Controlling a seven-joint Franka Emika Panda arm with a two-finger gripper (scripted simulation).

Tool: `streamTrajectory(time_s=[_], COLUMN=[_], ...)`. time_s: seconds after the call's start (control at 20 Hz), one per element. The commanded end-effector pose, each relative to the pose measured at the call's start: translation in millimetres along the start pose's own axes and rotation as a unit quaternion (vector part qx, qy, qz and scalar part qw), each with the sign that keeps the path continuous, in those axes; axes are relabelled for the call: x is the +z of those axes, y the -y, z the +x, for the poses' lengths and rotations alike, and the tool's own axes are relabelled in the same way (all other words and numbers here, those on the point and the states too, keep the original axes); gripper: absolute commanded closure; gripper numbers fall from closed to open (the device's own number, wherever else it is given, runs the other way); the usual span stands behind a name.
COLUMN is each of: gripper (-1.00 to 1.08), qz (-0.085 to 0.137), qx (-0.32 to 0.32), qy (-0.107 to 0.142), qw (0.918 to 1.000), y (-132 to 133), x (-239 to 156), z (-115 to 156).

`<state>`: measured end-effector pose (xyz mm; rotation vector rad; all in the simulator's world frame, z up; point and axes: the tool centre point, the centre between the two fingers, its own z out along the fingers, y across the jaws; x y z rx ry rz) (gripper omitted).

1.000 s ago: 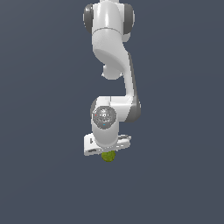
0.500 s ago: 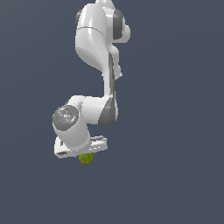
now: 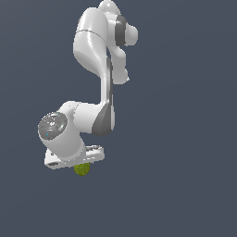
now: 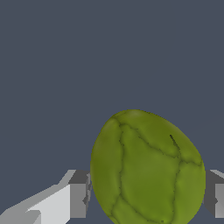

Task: Pick up the object and move it to a goal position.

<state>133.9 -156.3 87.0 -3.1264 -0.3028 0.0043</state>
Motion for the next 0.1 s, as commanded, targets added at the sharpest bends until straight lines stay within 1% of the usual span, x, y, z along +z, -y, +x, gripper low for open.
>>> streamTrajectory(time_s=[0.0, 0.05], gripper=[1.08, 1.08], qz=[0.000, 0.000], qx=[-0.001, -0.001], qy=[-0.001, -0.001], qw=[1.0000, 1.0000], y=[-2.0, -2.1], x=[-2.1, -2.1], z=[1.3, 1.3])
